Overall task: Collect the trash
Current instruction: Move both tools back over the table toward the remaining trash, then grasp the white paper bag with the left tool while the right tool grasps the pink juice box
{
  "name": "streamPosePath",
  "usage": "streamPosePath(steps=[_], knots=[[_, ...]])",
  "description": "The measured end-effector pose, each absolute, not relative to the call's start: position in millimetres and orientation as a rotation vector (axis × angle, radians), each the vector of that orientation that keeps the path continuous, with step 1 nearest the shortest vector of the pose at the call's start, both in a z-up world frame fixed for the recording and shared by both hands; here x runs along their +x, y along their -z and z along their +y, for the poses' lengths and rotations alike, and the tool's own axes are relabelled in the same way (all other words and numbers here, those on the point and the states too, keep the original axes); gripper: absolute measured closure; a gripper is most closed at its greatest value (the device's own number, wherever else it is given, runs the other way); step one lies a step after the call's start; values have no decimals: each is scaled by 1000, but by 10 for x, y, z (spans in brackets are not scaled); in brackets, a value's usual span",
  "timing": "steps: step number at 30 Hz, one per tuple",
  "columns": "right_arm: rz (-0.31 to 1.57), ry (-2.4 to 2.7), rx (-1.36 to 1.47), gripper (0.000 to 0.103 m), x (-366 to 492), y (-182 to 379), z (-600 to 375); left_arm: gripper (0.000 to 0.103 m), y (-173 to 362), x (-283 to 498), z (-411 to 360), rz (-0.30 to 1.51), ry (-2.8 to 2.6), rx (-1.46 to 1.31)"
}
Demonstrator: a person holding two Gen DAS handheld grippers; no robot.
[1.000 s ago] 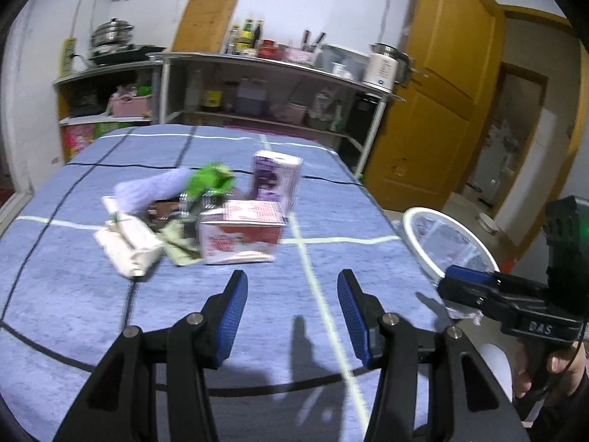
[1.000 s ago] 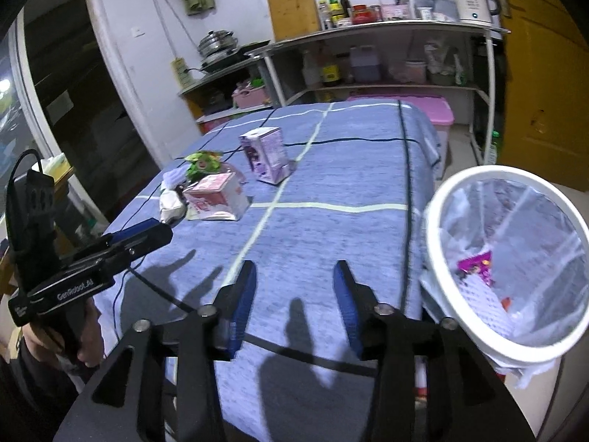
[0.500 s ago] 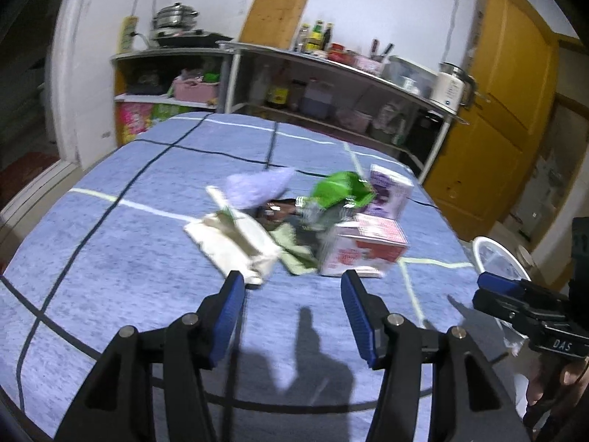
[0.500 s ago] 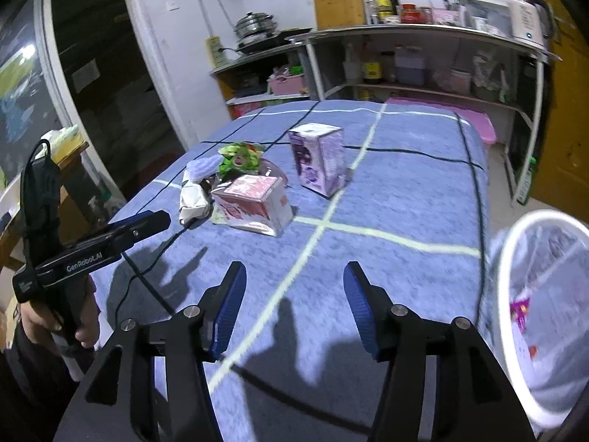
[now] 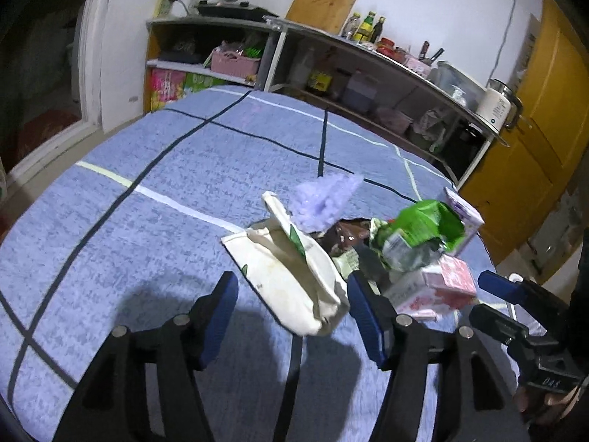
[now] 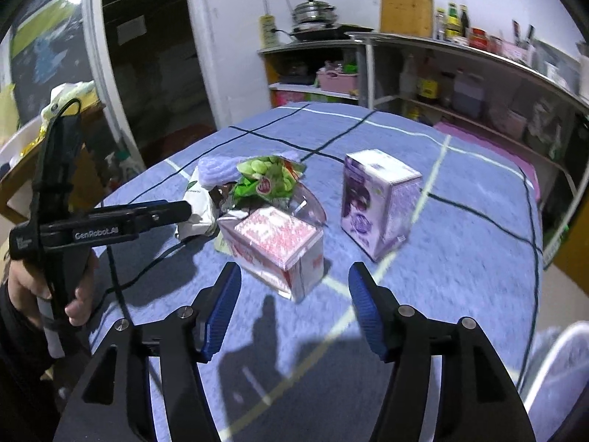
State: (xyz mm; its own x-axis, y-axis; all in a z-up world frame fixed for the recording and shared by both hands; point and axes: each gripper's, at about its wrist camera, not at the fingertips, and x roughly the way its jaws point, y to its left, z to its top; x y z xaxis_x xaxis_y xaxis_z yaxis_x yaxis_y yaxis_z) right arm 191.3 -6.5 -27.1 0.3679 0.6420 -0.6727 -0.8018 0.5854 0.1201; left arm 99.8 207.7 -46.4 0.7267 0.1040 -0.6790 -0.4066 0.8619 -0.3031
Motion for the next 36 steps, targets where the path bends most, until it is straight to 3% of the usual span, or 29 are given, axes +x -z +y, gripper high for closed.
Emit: streamPosePath(steps=[25, 27, 28, 29, 36], knots=[[764, -1139, -282, 41, 1900, 289, 222, 37, 543, 1005, 2200, 754, -378, -469], [770, -1144, -290, 48, 1893, 321, 257, 37, 558, 1053, 2166, 758, -375, -457], [774, -1144, -296, 60, 1886, 336, 274, 40, 561, 1070, 2144, 757, -373, -444], [777, -1140, -305, 64, 1874, 351, 295, 44, 562, 1082, 2125, 756, -369, -433], [765, -1089, -293, 64, 1772, 328, 210, 48, 515, 1014, 2034, 735, -352, -408]])
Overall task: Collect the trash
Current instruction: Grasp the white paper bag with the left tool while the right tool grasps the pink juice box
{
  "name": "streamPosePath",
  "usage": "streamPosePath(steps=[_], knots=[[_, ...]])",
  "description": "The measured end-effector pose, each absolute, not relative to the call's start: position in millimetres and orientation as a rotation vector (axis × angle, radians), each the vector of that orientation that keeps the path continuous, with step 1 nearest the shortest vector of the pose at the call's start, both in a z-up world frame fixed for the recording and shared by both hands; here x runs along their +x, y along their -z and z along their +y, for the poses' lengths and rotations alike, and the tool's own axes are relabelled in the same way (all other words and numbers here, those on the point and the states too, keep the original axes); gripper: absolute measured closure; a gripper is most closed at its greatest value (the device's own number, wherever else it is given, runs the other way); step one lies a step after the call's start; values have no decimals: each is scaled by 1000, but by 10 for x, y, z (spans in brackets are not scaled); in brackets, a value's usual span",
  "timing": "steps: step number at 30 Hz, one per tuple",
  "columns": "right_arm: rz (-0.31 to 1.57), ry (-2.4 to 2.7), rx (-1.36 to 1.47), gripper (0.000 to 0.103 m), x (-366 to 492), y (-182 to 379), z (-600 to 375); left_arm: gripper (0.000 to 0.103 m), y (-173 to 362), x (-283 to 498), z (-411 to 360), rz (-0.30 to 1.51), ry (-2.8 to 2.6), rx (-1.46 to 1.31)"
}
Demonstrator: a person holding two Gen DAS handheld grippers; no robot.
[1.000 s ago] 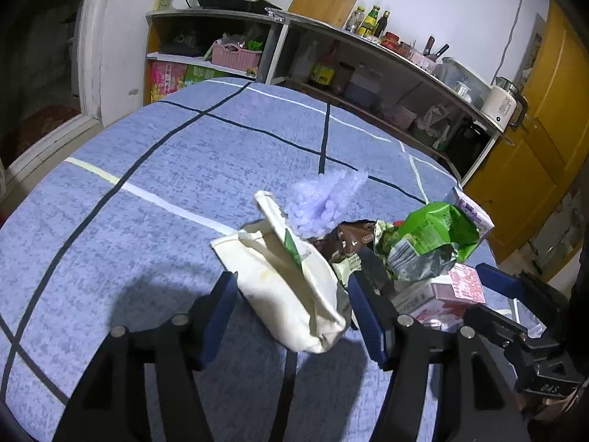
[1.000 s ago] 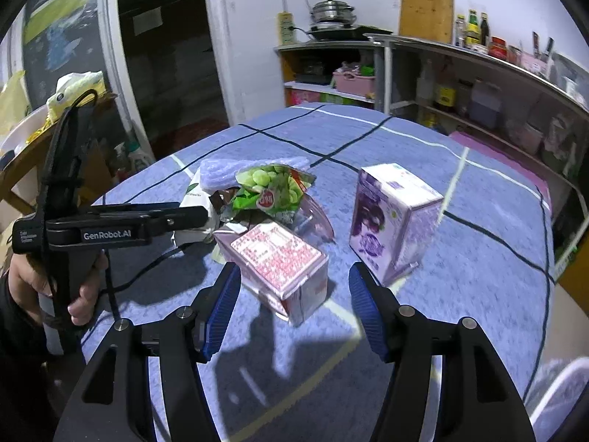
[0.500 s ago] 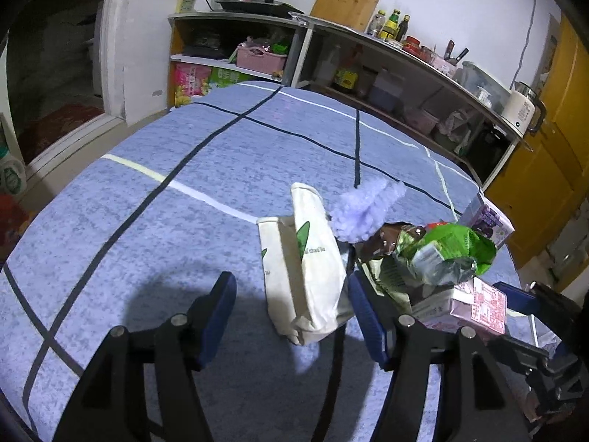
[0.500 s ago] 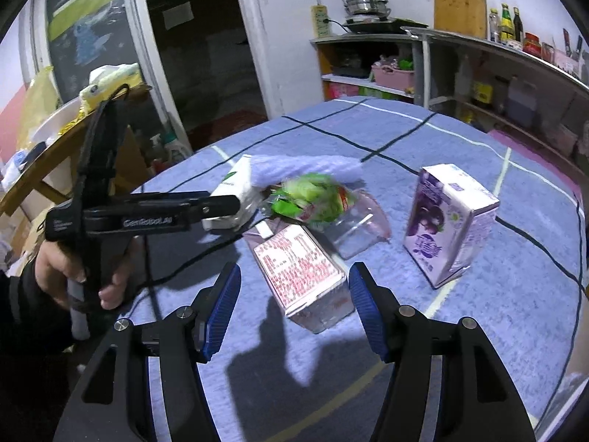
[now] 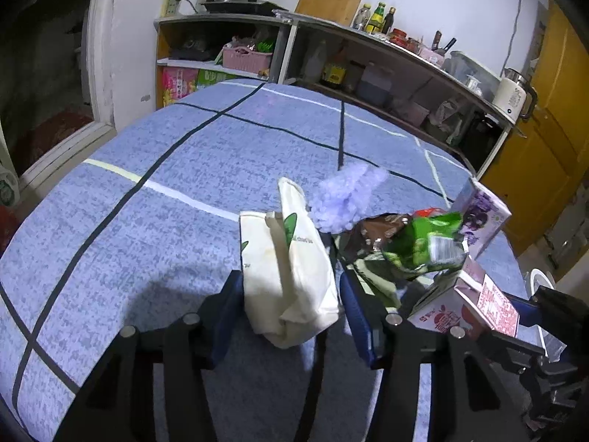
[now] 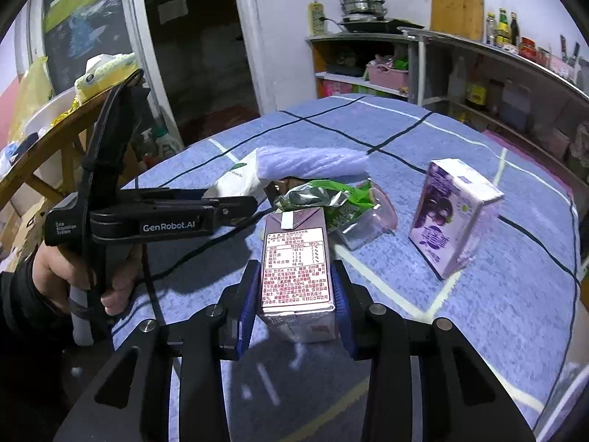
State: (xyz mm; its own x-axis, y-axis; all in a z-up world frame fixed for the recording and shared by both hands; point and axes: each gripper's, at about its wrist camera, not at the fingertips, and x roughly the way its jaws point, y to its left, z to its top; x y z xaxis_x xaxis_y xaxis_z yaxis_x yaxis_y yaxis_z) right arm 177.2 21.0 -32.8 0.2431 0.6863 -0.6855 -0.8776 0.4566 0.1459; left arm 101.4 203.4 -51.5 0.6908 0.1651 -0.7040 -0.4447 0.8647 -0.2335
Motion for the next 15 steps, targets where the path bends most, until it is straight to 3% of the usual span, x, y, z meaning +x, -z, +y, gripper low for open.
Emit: streamPosePath(steps=[12, 15], knots=[[746, -966, -201, 64, 1438, 174, -290, 50, 276, 697, 1593, 665, -237, -356], [740, -928, -170, 64, 1366, 129, -444, 71, 216, 645, 1476, 662, -200, -343]])
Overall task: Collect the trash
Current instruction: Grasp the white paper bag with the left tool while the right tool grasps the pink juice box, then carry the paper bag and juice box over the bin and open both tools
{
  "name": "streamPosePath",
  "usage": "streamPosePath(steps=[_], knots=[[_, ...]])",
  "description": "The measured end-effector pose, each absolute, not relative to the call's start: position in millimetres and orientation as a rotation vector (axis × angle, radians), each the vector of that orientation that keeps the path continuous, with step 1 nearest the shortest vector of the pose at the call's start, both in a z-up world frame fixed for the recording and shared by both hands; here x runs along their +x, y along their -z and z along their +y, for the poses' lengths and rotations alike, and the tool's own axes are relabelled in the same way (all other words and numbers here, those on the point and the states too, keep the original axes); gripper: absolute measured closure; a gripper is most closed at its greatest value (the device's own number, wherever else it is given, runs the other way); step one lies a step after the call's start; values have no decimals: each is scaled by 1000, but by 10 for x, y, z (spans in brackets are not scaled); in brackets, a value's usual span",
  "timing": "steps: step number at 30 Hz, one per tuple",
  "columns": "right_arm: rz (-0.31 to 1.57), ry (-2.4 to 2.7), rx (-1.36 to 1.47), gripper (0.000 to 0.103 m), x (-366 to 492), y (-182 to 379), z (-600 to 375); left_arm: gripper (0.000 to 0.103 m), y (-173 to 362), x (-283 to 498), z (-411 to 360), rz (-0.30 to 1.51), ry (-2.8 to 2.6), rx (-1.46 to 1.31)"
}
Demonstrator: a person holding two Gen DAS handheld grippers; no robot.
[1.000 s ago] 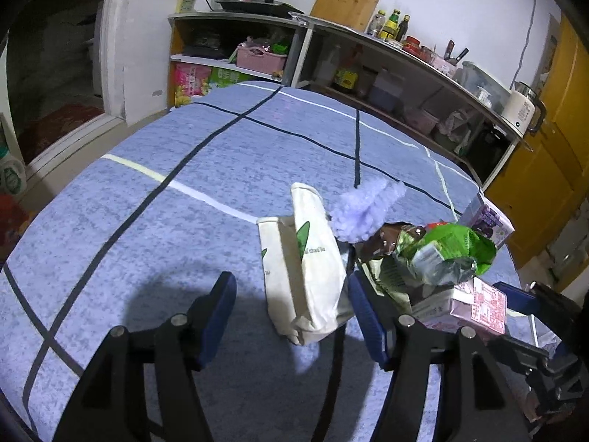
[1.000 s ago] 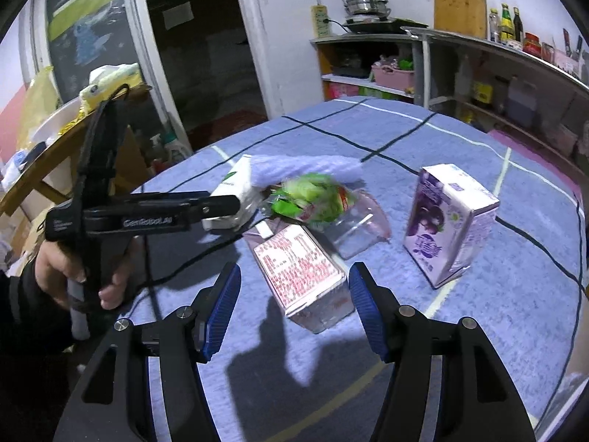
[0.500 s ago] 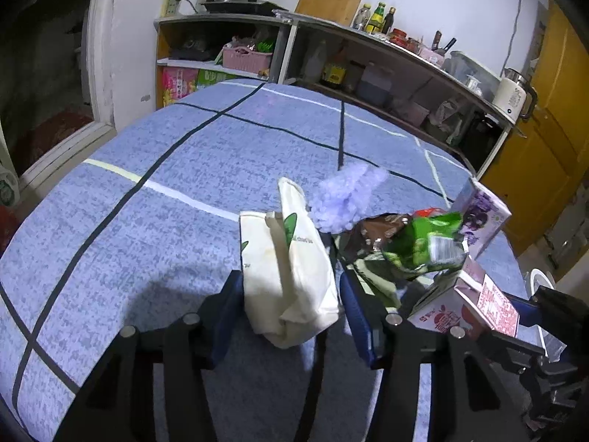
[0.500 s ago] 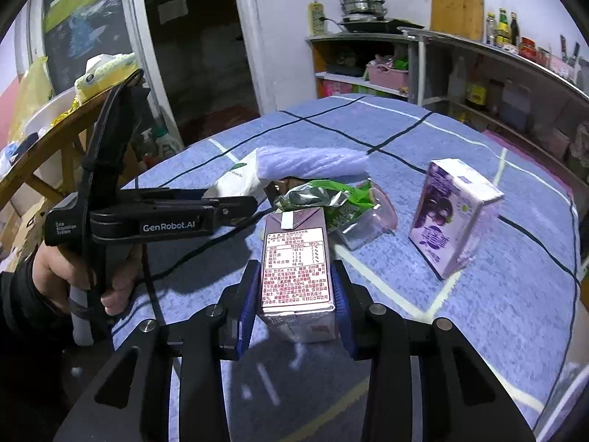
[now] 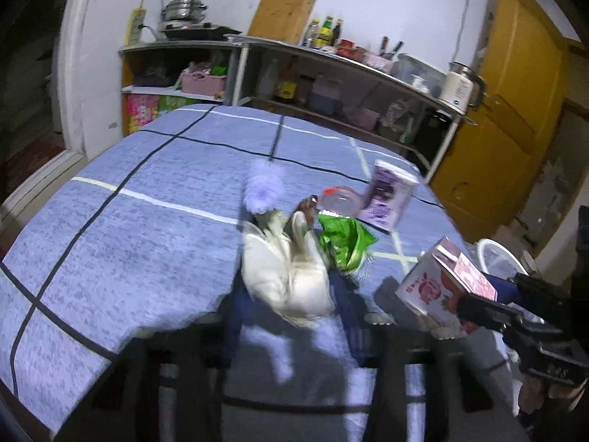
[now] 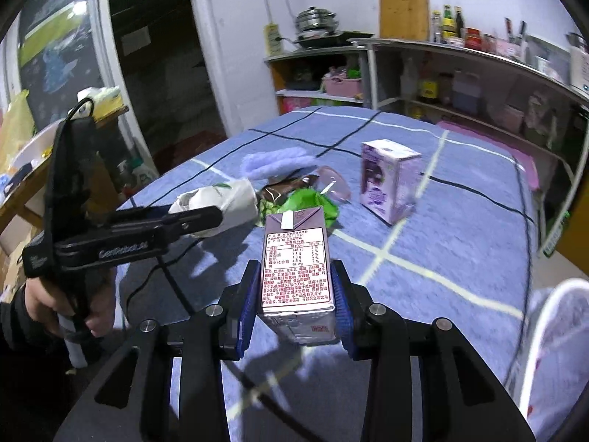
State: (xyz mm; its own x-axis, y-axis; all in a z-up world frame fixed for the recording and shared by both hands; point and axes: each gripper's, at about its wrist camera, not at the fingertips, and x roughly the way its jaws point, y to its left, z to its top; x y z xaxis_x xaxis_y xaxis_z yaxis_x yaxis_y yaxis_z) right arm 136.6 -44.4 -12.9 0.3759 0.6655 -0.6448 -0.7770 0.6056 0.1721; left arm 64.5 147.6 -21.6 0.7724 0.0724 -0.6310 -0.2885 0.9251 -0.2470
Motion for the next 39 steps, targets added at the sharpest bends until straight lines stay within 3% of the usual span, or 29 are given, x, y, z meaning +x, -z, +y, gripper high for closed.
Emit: streamPosePath(steps=[17, 39], knots=[[697, -784, -86, 64, 1191, -71, -1044, 71, 23, 574, 933, 635, -76, -265], [697, -458, 34, 64, 1301, -101, -2327, 71, -123, 1272, -277, 655, 246, -171]])
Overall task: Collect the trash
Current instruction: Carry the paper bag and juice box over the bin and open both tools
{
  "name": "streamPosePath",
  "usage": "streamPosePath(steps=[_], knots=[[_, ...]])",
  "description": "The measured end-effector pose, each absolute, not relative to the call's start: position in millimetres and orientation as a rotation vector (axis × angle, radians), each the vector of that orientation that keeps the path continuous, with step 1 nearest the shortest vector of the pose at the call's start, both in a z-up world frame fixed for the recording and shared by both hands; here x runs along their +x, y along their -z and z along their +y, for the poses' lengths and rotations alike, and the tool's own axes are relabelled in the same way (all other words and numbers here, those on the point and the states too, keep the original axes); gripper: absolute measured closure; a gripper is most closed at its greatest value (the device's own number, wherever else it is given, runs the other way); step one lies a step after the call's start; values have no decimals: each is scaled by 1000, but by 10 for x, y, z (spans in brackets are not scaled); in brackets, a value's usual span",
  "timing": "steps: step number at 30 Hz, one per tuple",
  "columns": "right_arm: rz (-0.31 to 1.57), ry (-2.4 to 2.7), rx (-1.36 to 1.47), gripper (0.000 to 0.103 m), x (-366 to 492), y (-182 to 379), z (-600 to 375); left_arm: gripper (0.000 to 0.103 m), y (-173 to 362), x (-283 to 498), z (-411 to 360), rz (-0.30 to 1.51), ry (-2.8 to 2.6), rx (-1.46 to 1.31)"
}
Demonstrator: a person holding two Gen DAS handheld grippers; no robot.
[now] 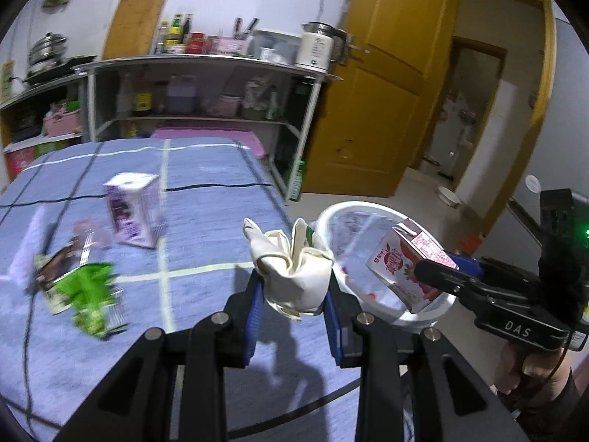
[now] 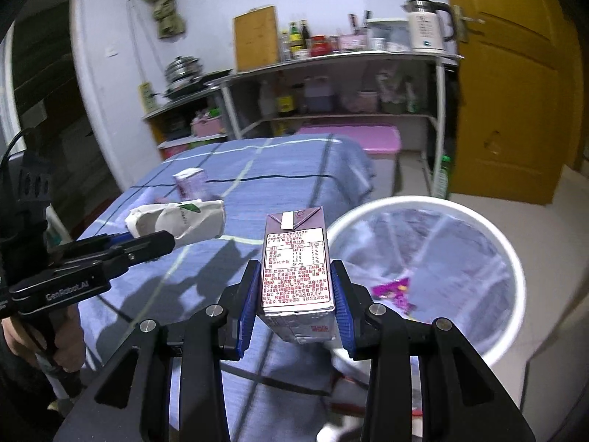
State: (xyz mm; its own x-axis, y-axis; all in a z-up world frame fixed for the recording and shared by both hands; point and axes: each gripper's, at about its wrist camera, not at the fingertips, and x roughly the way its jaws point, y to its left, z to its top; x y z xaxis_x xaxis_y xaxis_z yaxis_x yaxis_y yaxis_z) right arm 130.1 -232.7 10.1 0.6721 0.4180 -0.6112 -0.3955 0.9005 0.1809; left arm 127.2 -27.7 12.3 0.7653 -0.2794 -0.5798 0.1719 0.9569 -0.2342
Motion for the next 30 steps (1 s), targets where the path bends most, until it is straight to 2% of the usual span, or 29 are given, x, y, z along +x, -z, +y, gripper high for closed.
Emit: streamPosePath(steps=[15, 30], knots=[[760, -322, 100, 64, 1387, 84, -2882, 71, -51, 1692, -938, 700, 414, -132], [830, -248, 122, 64, 1543, 281, -3116, 70, 218, 1946, -1264, 781, 501, -102]])
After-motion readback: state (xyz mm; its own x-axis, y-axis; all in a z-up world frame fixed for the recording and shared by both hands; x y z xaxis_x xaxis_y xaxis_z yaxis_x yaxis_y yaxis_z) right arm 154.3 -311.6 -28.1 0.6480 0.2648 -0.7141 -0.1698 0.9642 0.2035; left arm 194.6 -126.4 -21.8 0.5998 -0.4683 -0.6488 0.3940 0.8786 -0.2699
